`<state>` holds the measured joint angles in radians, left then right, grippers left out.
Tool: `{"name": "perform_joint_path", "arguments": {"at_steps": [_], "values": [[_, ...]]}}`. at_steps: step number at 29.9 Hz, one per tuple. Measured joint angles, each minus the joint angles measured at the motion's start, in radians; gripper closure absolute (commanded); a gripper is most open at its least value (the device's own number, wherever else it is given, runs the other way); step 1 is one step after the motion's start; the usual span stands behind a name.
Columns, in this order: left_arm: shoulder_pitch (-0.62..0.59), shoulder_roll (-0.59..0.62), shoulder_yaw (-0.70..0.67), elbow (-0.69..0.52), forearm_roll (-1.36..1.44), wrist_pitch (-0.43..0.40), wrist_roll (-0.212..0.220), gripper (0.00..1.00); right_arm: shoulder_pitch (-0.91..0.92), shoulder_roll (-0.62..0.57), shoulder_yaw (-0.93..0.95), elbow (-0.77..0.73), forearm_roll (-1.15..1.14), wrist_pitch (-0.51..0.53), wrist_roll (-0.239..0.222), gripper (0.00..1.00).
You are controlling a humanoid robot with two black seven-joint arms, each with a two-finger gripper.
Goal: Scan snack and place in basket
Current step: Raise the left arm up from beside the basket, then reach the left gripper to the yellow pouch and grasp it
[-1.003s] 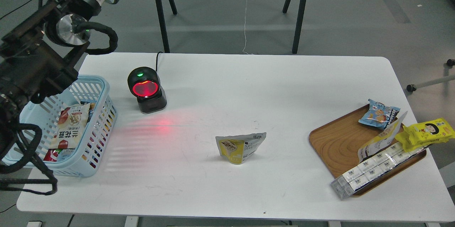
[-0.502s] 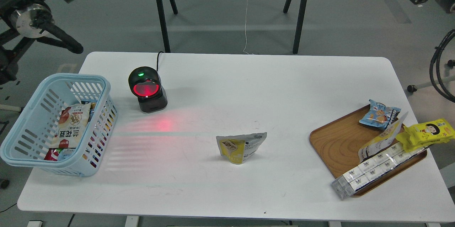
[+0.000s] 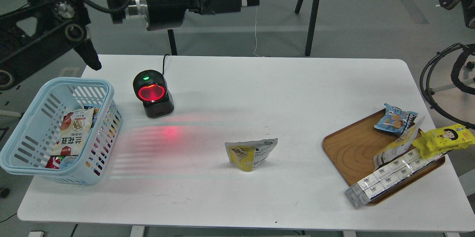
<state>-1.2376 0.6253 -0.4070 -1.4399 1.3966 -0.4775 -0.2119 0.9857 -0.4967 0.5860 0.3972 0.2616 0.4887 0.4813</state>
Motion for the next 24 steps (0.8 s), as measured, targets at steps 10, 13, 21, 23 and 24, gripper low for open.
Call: {"name": "perform_joint_path", "arguments": {"at_steps": [10,13,21,23,24], "values": [[-0.013,-0.149,0.093,-0.024,0.587,-0.011,-0.124,0.04,0.021,0.167,0.075,-0.16,0.059,0.0,-0.157,0.01],[-0.006,-0.202,0.155,-0.021,0.717,-0.011,-0.128,0.04,0.036,0.182,0.079,-0.162,0.059,0.0,-0.158,0.01],[0.048,-0.282,0.268,0.012,0.785,-0.011,-0.12,0.08,0.085,0.203,0.078,-0.153,0.058,0.0,-0.164,0.01],[0.075,-0.295,0.276,0.022,0.785,-0.011,-0.116,0.08,0.089,0.21,0.075,-0.149,0.057,0.0,-0.167,0.01],[0.086,-0.303,0.278,0.027,0.785,-0.011,-0.116,0.08,0.09,0.212,0.074,-0.147,0.056,0.0,-0.169,0.01]]}}
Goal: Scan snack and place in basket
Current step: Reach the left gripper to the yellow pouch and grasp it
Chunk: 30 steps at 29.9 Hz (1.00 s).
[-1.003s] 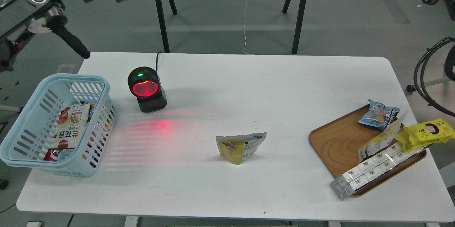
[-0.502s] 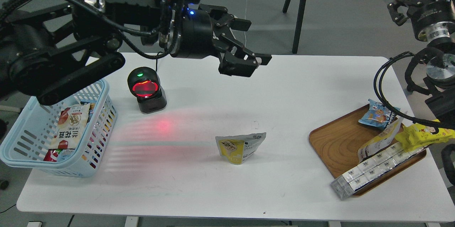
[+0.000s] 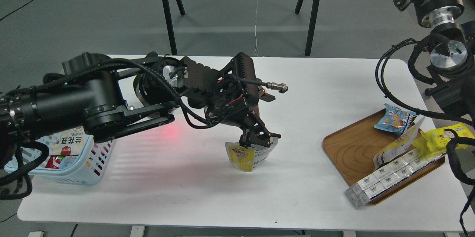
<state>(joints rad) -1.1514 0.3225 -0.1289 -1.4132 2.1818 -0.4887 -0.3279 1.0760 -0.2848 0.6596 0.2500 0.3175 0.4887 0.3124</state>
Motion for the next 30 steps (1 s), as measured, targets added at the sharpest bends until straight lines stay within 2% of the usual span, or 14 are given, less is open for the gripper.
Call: {"name": "perform_joint_path", "arguments": {"at_steps": [5,8,9,12,15,19,25,30], "values": [[0.054,-0.025,0.007,0.022,0.0,0.023,-0.004,0.08,0.005,0.005,-0.005,0.003,-0.001,0.0,-0.015,0.01],[0.065,-0.026,0.029,0.026,0.0,0.027,-0.004,0.12,0.012,0.007,-0.009,0.003,-0.002,0.0,-0.018,0.01],[0.067,-0.026,0.036,0.029,0.0,0.027,-0.004,0.16,0.013,0.008,-0.009,0.003,-0.003,0.0,-0.019,0.01],[0.068,-0.025,0.048,0.045,0.0,0.027,-0.002,0.42,0.019,0.008,-0.009,0.003,-0.003,0.0,-0.02,0.01],[0.068,-0.019,0.052,0.057,0.0,0.027,-0.002,0.54,0.02,0.008,-0.01,0.002,-0.003,0.0,-0.021,0.01],[0.068,-0.011,0.068,0.061,0.0,0.027,-0.004,0.55,0.02,0.004,-0.011,0.002,-0.003,0.0,-0.021,0.01],[0.07,-0.002,0.081,0.061,0.0,0.025,-0.01,0.64,0.024,0.0,-0.011,0.002,-0.003,0.0,-0.02,0.01],[0.07,0.027,0.092,0.058,0.0,0.022,-0.011,0.65,0.028,-0.002,-0.011,0.002,-0.003,0.0,-0.02,0.01]]}}
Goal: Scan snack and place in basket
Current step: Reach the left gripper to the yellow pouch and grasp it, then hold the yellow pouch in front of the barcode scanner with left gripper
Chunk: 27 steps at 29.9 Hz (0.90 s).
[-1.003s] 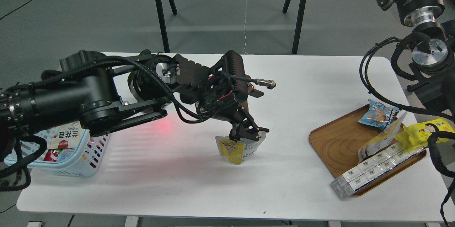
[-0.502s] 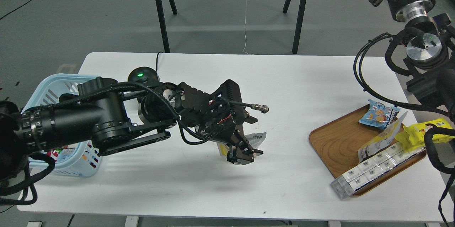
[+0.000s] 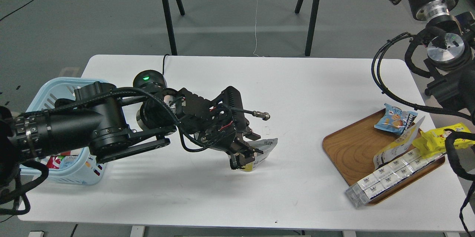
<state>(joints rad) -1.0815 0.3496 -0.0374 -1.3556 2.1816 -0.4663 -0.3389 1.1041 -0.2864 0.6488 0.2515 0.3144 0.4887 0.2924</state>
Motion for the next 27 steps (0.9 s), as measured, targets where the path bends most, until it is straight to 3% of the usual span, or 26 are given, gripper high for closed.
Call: {"name": "perform_joint_path", "arguments": {"at_steps": [8,14,27], "values": [[-0.002,0.038,0.01,-0.021,0.0,0.001,-0.004,0.71,0.0,0.0,0.0,0.0,-0.005,0.0,0.0,0.01],[-0.007,0.049,0.013,-0.025,0.0,0.001,-0.01,0.98,0.0,-0.006,-0.002,-0.006,-0.01,0.0,0.0,0.01],[-0.005,0.064,0.005,-0.045,0.0,0.006,-0.015,0.99,0.007,-0.007,-0.014,-0.011,-0.011,0.0,0.001,0.01]]}}
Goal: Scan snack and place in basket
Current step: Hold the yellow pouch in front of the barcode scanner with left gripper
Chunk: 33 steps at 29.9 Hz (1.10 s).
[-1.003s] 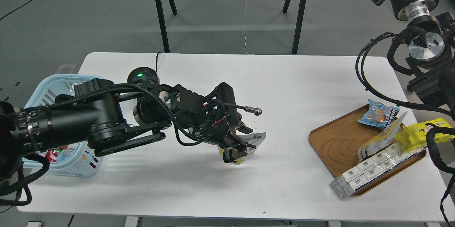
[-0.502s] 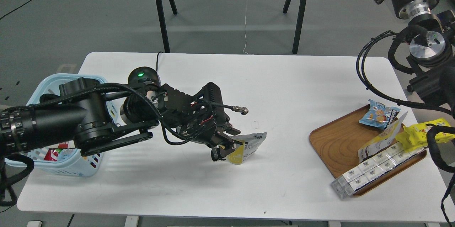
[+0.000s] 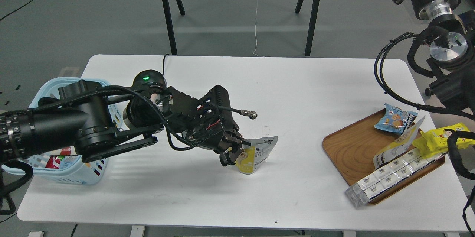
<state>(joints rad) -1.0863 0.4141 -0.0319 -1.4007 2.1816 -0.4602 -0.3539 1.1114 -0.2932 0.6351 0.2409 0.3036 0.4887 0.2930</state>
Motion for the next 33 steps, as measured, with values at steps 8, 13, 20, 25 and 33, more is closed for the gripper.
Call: {"name": "perform_joint_path", "arguments": {"at_steps": [8,13,20,25,33], "values": [[-0.004,0.144,-0.036,-0.137,0.0,0.003,-0.008,0.99,0.002,-0.011,0.0,0.009,0.0,0.0,0.0,0.01],[-0.003,0.236,-0.071,-0.162,0.0,0.013,-0.058,0.99,-0.024,-0.027,0.002,0.01,0.0,0.0,0.0,0.01],[-0.005,0.367,-0.078,-0.169,0.0,0.058,-0.105,0.99,-0.074,-0.06,0.015,0.009,0.002,0.0,0.005,0.01],[-0.005,0.432,-0.079,-0.169,0.0,0.064,-0.121,0.99,-0.123,-0.059,0.054,0.008,0.006,0.0,0.011,0.01],[-0.005,0.47,-0.09,-0.16,0.0,0.069,-0.134,0.99,-0.179,-0.043,0.116,0.027,0.008,0.0,0.012,0.01]]}}
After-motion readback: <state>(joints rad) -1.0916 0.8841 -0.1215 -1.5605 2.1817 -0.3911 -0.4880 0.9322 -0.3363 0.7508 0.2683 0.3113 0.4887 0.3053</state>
